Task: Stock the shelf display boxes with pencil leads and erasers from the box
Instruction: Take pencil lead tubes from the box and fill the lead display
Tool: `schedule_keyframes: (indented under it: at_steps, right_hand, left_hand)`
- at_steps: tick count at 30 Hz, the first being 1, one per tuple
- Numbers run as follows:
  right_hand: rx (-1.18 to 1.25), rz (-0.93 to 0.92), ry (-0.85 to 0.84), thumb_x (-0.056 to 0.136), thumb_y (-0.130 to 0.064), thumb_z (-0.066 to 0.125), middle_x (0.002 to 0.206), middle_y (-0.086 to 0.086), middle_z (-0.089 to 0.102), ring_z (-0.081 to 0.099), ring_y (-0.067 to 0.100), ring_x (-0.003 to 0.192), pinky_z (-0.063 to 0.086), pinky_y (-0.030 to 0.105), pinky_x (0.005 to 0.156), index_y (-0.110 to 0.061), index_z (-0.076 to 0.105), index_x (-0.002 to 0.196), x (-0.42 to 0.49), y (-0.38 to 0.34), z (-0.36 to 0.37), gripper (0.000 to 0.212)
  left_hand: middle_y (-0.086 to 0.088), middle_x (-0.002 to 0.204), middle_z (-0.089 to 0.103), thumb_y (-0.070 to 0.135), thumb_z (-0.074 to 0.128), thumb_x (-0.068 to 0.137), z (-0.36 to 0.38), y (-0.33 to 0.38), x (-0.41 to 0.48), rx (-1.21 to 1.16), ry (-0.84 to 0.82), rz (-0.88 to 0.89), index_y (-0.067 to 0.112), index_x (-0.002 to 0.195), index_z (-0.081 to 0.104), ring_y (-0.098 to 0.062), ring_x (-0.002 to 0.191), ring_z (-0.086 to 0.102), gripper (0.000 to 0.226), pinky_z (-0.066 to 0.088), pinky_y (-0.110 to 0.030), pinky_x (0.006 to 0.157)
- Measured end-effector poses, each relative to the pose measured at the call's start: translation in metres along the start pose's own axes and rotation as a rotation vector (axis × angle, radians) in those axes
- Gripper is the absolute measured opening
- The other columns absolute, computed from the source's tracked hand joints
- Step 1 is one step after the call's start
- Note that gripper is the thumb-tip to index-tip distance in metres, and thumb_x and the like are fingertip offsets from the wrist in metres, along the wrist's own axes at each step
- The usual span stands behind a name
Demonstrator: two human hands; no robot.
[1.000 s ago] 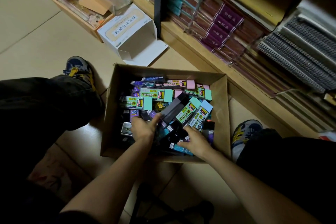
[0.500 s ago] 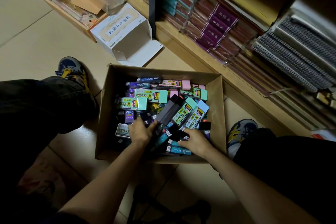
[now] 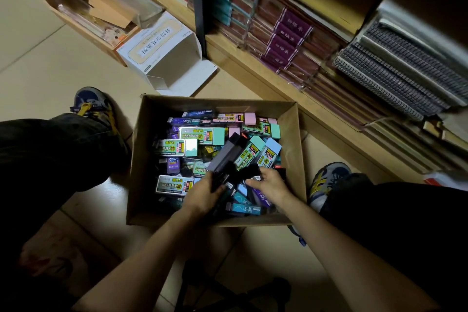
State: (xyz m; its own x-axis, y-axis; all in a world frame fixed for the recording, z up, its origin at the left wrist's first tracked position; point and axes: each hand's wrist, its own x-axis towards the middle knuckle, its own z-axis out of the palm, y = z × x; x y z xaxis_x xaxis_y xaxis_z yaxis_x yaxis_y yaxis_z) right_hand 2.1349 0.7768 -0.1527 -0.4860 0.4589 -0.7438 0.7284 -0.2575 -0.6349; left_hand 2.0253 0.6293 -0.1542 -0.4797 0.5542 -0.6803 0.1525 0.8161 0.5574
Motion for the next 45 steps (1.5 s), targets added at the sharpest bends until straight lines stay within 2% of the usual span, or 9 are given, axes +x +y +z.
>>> schedule_keyframes:
  at_steps: [6,10,17,23,31,36,38,41,45]
  right_hand:
    - [0.164,0.059,0.076,0.084,-0.003,0.066,0.103,0.018,0.068,0.065,0.025,0.078,0.053,0.035,0.073,-0.008,0.062,0.104,-0.001,-0.002,-0.011,0.021]
    - [0.205,0.089,0.127,0.085,-0.006,0.066,0.092,0.013,0.069,0.066,0.023,0.073,0.054,0.034,0.069,-0.007,0.062,0.106,0.000,-0.004,-0.021,0.021]
    - [0.261,0.053,0.130,0.083,-0.015,0.070,0.093,0.011,0.070,0.067,0.019,0.075,0.054,0.029,0.066,-0.002,0.059,0.112,-0.006,-0.032,-0.030,0.033]
    - [0.317,0.010,0.031,0.082,-0.011,0.069,0.113,0.021,0.064,0.061,0.029,0.102,0.045,0.042,0.099,0.007,0.054,0.119,-0.025,-0.082,-0.022,0.043]
    - [0.551,-0.060,0.065,0.081,0.003,0.066,0.070,0.011,0.065,0.062,0.019,0.059,0.053,0.029,0.058,-0.004,0.062,0.079,-0.059,-0.146,-0.023,0.008]
    - [0.646,-0.138,0.073,0.083,0.007,0.062,0.079,0.015,0.064,0.064,0.019,0.057,0.056,0.029,0.049,0.003,0.060,0.095,-0.087,-0.182,-0.021,0.013]
    - [0.663,-0.157,0.074,0.084,0.004,0.062,0.086,0.017,0.065,0.064,0.022,0.065,0.057,0.030,0.050,0.003,0.057,0.104,-0.100,-0.196,-0.020,0.020]
    - [0.662,-0.197,0.049,0.093,-0.006,0.054,0.092,0.018,0.067,0.065,0.025,0.073,0.057,0.034,0.059,0.000,0.060,0.098,-0.116,-0.220,-0.027,0.010]
    - [0.466,-0.322,0.056,0.101,-0.014,0.039,0.113,0.016,0.064,0.062,0.022,0.101,0.043,0.041,0.102,-0.004,0.060,0.105,-0.135,-0.251,-0.046,0.023]
  left_hand:
    - [-0.012,0.120,0.060,0.042,0.072,0.079,0.023,0.006,0.000,0.327,0.103,0.002,0.011,0.120,0.038,-0.032,0.107,0.059,0.062,0.048,-0.041,0.085]
    - [-0.011,0.120,0.060,0.036,0.073,0.079,0.024,0.004,0.003,0.281,0.045,-0.011,0.011,0.121,0.048,-0.030,0.108,0.058,0.055,0.048,-0.039,0.085]
    - [-0.012,0.115,0.065,0.010,0.071,0.083,0.010,0.010,0.005,-0.346,0.015,-0.048,0.007,0.124,0.053,-0.028,0.105,0.062,0.045,0.050,-0.035,0.091]
    - [-0.012,0.106,0.067,0.009,0.061,0.090,-0.015,0.049,-0.001,-0.844,-0.077,0.008,0.011,0.112,0.052,-0.022,0.088,0.068,0.024,0.054,-0.025,0.062]
    - [-0.017,0.110,0.069,0.020,0.063,0.087,-0.060,0.105,-0.026,-1.096,-0.241,0.247,0.008,0.117,0.059,-0.030,0.097,0.068,0.033,0.056,-0.033,0.074]
    - [-0.014,0.098,0.072,0.018,0.077,0.070,-0.093,0.136,-0.041,-0.872,-0.156,0.284,0.006,0.102,0.064,-0.022,0.082,0.070,0.037,0.056,-0.029,0.070]
    - [-0.015,0.098,0.071,0.010,0.074,0.075,-0.106,0.146,-0.046,-0.824,-0.144,0.295,0.004,0.104,0.063,-0.022,0.081,0.068,0.031,0.056,-0.031,0.073]
    - [-0.009,0.080,0.073,0.008,0.072,0.079,-0.130,0.160,-0.056,-0.827,-0.165,0.335,0.002,0.100,0.062,-0.016,0.064,0.069,0.025,0.054,-0.023,0.053]
    - [-0.011,0.083,0.074,0.015,0.075,0.071,-0.166,0.182,-0.066,-0.860,-0.164,0.339,0.002,0.103,0.062,-0.020,0.069,0.070,0.036,0.056,-0.029,0.058]
